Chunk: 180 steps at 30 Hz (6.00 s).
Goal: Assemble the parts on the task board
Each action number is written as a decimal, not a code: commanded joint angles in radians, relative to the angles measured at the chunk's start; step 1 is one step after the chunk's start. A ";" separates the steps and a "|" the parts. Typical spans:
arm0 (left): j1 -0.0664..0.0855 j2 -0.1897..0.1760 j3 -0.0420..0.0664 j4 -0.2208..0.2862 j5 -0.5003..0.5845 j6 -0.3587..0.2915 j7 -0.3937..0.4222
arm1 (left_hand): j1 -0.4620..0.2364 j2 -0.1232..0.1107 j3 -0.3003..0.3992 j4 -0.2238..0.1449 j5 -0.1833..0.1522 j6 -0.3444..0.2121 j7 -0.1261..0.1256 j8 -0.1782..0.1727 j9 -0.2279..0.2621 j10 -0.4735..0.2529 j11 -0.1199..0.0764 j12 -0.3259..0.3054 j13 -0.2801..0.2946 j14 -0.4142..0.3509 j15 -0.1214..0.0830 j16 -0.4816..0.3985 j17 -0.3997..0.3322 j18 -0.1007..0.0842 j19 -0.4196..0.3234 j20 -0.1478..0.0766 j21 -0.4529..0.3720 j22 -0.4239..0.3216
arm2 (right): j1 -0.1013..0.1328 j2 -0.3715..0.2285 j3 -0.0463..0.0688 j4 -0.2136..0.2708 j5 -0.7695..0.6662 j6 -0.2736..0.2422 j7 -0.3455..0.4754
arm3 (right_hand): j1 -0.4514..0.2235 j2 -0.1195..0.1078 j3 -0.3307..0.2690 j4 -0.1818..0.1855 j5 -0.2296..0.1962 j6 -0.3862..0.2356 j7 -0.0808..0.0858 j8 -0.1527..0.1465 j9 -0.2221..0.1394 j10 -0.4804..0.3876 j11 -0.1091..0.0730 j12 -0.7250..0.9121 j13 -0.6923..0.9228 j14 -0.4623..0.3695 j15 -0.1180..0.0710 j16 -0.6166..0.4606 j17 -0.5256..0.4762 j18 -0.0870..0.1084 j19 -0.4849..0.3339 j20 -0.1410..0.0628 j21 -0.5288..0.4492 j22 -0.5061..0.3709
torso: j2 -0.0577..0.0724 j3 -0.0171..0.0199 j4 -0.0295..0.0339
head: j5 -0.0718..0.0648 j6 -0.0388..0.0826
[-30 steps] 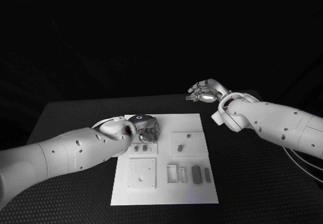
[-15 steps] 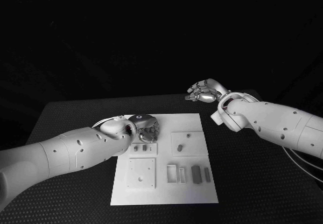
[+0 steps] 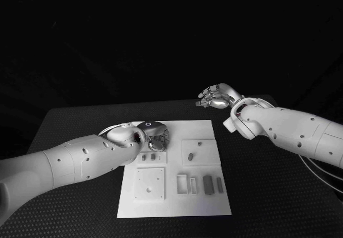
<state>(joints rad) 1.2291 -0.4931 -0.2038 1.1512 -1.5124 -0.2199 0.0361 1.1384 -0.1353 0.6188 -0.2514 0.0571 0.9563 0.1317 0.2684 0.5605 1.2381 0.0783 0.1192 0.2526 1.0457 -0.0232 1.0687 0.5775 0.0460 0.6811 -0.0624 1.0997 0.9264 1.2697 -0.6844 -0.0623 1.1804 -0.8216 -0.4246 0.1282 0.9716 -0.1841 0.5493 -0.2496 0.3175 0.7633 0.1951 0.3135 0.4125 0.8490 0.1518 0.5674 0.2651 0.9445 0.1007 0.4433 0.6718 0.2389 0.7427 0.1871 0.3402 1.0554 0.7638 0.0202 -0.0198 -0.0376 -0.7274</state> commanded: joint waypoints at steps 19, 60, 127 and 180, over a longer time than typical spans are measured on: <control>-0.017 0.009 -0.004 -0.012 -0.015 0.052 0.002 | 0.036 0.068 0.020 -0.030 -0.003 0.079 -0.026 0.035 -0.004 0.074 -0.027 0.011 0.007 0.046 -0.033 0.035 0.000 0.008 0.033 -0.081 0.010 0.006 | 0.000 -0.001 0.001 0.003 0.002 0.012 0.012 | 0.007 0.003 -0.006 0.001 0.000 -0.007 0.019 0.004 -0.002 0.008 -0.003 -0.007 -0.005 0.004 0.002 -0.006 -0.001 -0.006 0.002 0.010 -0.006 -0.001 | 0.000 -0.0002 -0.0003 | -0.005 -0.005; -0.021 -0.123 0.077 0.077 0.194 -0.016 0.012 | 0.035 0.078 0.020 -0.034 -0.001 0.101 -0.033 0.041 -0.010 0.105 -0.039 -0.001 0.007 0.102 -0.047 0.038 -0.010 0.011 0.088 -0.099 0.009 0.000 | -0.001 -0.010 0.001 0.005 0.006 0.010 0.013 | 0.009 0.002 -0.008 0.001 0.004 -0.008 0.020 0.004 -0.004 0.009 -0.002 -0.009 -0.014 0.004 0.003 -0.011 -0.002 -0.005 0.002 0.011 -0.011 -0.002 | 0.000 -0.0002 0.0008 | 0.004 0.002; -0.037 -0.164 0.069 0.068 0.277 0.086 0.002 | 0.028 0.079 0.020 -0.034 0.001 0.101 -0.033 0.039 -0.013 0.109 -0.040 -0.007 0.006 0.103 -0.048 0.038 -0.011 0.009 0.090 -0.101 0.007 0.002 | -0.001 -0.018 0.001 0.010 0.006 0.009 0.013 | 0.011 0.003 -0.010 0.002 0.005 -0.009 0.020 0.005 -0.005 0.010 -0.002 -0.010 -0.022 0.005 0.003 -0.015 -0.003 -0.003 0.002 0.013 -0.016 -0.001 | 0.000 -0.0005 -0.0008 | 0.006 -0.010; -0.043 -0.152 0.063 0.072 0.219 0.092 0.014 | 0.039 0.044 0.009 -0.036 -0.004 -0.045 0.004 -0.034 -0.051 0.106 -0.034 -0.027 0.004 0.094 -0.043 0.045 -0.008 0.004 0.082 -0.099 0.003 0.014 | -0.002 -0.019 0.001 0.009 0.009 0.012 0.013 | 0.012 0.002 -0.014 0.003 0.006 -0.011 0.021 0.005 -0.008 0.008 0.000 -0.012 -0.032 0.002 0.005 -0.021 -0.004 -0.003 -0.001 0.015 -0.022 -0.001 | 0.000 -0.0010 0.0007 | -0.002 -0.011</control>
<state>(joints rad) 1.1855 -0.6481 -0.1413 1.2171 -1.3055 -0.1445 0.0377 1.1811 -0.0794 0.6339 -0.2871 0.0590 0.9163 0.1356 0.2378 0.5098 1.3472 0.0415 0.0985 0.2569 1.1465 -0.0681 1.1077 0.5677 0.0462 0.7649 -0.0819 1.1072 0.9397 1.2686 -0.7036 -0.0622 1.1885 -0.8130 -0.4232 0.1305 0.9756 -0.1802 0.5410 -0.2468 0.3175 0.7603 0.1980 0.3134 0.4061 0.8525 0.1482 0.5602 0.2344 0.9451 0.0996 0.4279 0.6689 0.2391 0.7429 0.1942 0.3250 1.0550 0.7637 0.0190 -0.0193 -0.0394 -0.7378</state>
